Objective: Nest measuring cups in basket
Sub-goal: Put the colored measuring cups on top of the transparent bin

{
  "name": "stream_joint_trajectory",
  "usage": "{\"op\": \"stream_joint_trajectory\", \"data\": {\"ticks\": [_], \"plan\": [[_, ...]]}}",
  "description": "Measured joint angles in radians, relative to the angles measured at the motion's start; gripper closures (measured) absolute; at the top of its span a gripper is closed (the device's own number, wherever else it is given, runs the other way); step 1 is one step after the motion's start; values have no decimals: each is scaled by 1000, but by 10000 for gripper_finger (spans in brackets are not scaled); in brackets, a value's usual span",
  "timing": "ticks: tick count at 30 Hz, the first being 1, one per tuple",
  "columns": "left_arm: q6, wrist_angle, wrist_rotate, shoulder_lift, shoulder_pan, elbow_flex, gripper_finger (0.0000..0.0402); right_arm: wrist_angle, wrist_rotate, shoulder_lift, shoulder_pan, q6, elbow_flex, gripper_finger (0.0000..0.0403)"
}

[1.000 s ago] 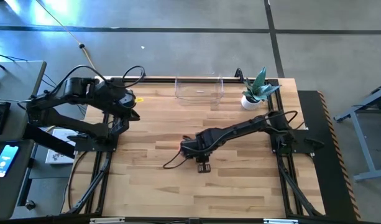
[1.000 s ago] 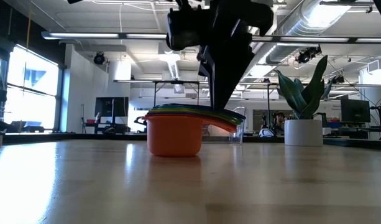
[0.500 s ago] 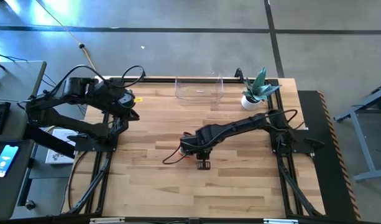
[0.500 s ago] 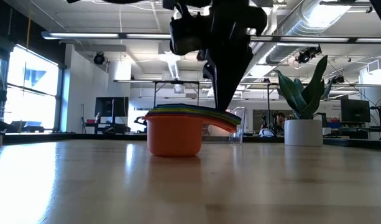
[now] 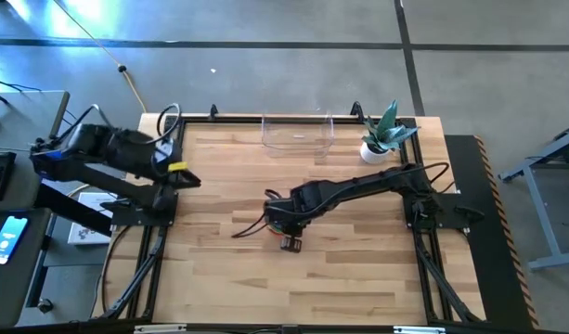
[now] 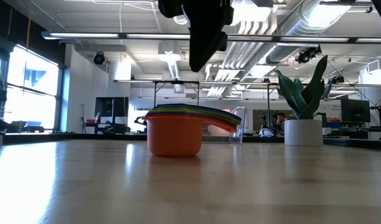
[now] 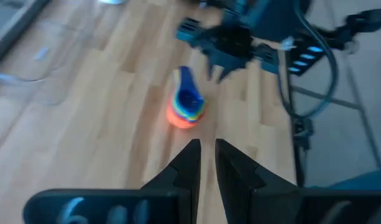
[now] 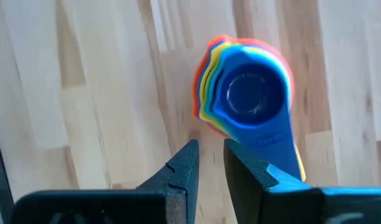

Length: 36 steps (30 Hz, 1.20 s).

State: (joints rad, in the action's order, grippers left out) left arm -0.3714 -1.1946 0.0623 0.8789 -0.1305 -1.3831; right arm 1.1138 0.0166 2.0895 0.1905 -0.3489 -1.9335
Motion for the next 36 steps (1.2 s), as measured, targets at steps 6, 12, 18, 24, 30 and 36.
{"op": "stream_joint_trajectory", "data": {"ticks": [6,12,18,24,30,36], "plan": [[-51,146,8,-140,-103,215,362,2,-23,0,6,-68,-31,336],[-6,348,101,-299,-165,481,362,4,-21,0,16,-113,-35,336],[59,607,114,-488,-187,740,362,3,13,0,15,-186,-35,336],[60,726,169,-673,-186,917,362,3,74,0,15,-239,-35,336],[104,778,218,-843,-186,1018,362,3,114,0,15,-261,-35,336],[186,786,181,-871,-186,1049,362,-13,120,0,15,-283,-35,336]]}}
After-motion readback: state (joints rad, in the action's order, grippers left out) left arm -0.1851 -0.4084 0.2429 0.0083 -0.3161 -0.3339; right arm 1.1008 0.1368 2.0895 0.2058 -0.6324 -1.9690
